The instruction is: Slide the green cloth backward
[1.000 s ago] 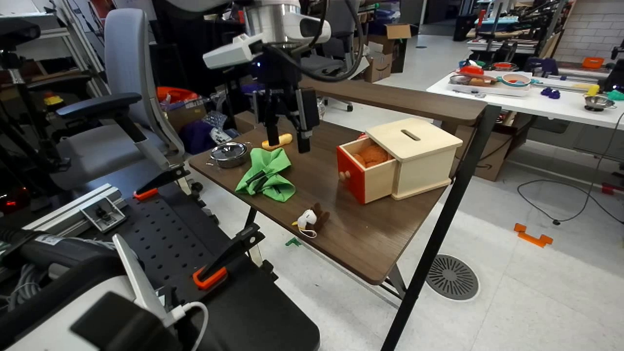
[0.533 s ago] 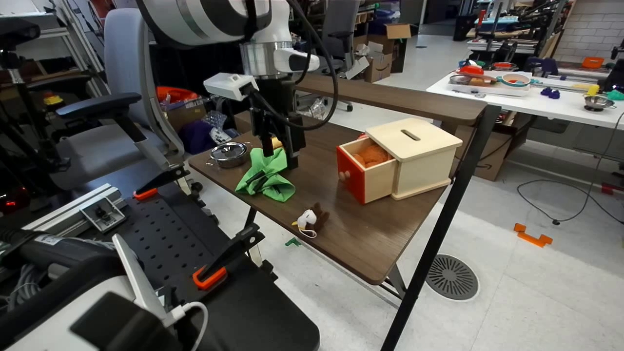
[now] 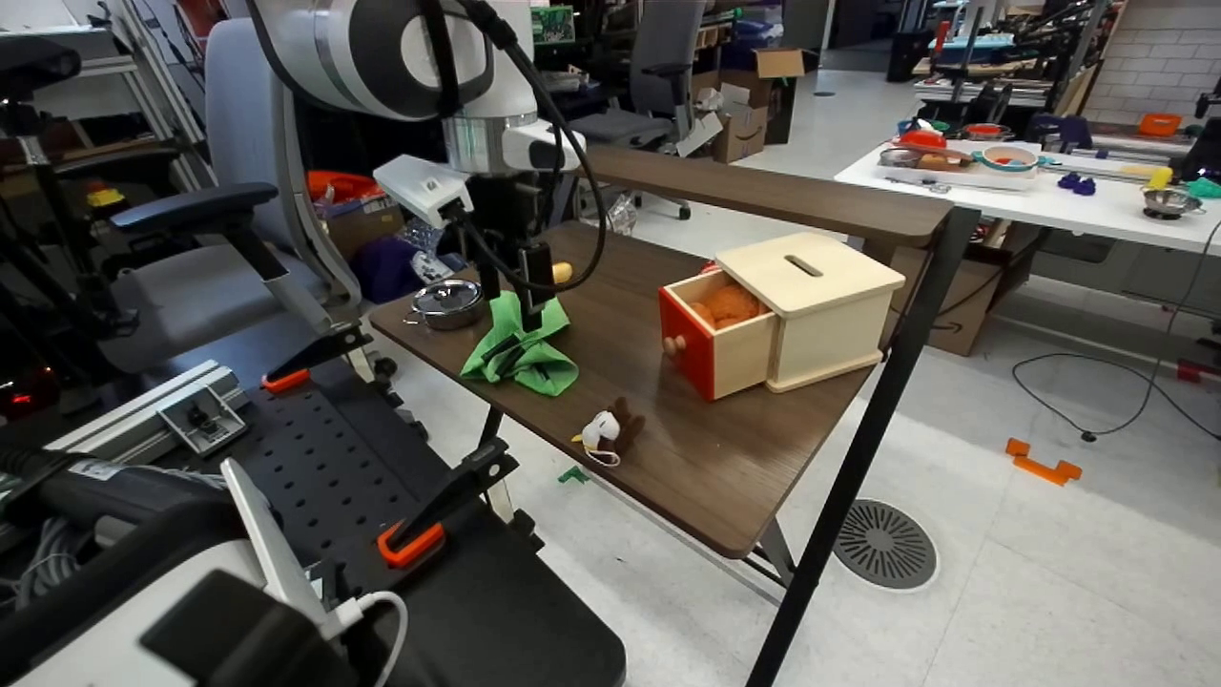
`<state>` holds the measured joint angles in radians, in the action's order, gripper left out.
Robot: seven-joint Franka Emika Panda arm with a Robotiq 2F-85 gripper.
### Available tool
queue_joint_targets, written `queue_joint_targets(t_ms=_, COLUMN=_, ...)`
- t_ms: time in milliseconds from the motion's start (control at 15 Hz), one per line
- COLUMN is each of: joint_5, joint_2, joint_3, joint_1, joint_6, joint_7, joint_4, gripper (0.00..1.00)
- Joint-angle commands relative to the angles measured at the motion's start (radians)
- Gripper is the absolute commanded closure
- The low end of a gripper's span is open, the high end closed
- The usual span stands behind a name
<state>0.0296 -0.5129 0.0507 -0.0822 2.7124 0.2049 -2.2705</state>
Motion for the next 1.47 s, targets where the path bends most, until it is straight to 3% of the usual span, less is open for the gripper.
queue_joint_targets(t_ms=0, joint_5=-0.021, joint_2=-0.071, joint_3=-0.011, joint_1=-0.026, joint_6=0.035, joint_7=-0.005, joint_4=0.044, gripper=0.00)
queue_joint_targets(t_ms=600, joint_5=-0.016, joint_2=-0.252, joint_3=-0.020, joint_1=-0.050, joint_6=0.034, joint_7=-0.014, joint_4=0.182, gripper=0.00)
queue_joint_targets(t_ms=933, joint_5=-0.016, joint_2=-0.288, joint_3=-0.040, joint_1=-0.044, joint_6=0.033, joint_7=-0.009, joint_4=0.258, gripper=0.00)
queue_joint_targets(t_ms=1400, joint_5=-0.003, joint_2=-0.404, joint_3=-0.098, joint_1=-0.045, joint_6=-0.040, joint_7=-0.005, joint_4=0.467, gripper=0.00)
